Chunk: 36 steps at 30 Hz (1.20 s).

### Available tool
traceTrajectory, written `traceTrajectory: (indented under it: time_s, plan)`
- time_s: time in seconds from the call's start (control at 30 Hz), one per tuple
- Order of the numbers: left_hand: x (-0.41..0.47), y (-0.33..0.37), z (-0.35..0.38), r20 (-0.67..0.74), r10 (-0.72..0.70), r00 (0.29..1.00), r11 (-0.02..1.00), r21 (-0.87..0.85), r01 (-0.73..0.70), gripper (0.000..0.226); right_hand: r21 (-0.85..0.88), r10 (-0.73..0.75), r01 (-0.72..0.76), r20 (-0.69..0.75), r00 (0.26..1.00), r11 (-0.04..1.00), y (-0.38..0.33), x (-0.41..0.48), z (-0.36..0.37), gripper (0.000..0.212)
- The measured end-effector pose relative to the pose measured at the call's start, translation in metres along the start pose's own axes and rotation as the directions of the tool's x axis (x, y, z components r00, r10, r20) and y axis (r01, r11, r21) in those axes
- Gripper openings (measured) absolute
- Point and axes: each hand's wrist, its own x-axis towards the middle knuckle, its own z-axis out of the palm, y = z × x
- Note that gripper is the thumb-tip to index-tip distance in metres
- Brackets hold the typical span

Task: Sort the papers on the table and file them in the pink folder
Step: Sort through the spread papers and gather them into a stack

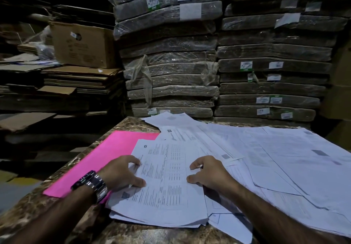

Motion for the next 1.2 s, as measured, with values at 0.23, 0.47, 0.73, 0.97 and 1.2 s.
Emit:
traceTrajectory:
  time_s: [0.23,0.47,0.73,0.97,1.2]
  plan:
    - [-0.003,0.002,0.003,-0.023,0.013,1.000,0.992,0.122,-0.010,0.082,-0.066,-0.017,0.016,-0.014,1.000,0.998,-0.002,-0.006,-0.002,0.045]
    - [-0.002,0.001,0.006,-0.084,-0.005,0.996,0.982,0.186,0.021,0.068,-0.087,-0.011,0.010,-0.014,1.000,0.996,-0.001,-0.010,-0.003,0.051]
    - [0.001,0.002,0.006,-0.085,-0.040,0.996,0.967,0.249,0.060,0.061,-0.212,-0.028,0.021,-0.026,0.999,0.977,0.001,-0.011,-0.004,0.063]
    - [0.004,-0.001,0.004,-0.068,-0.033,0.997,0.963,0.265,0.049,0.057,-0.332,-0.044,0.037,-0.013,0.999,0.943,-0.004,-0.017,-0.006,0.054]
    - [0.011,0.004,0.001,-0.010,-0.030,1.000,0.936,0.350,0.032,0.052,-0.378,0.010,0.000,0.024,1.000,0.926,-0.008,-0.018,-0.012,0.053]
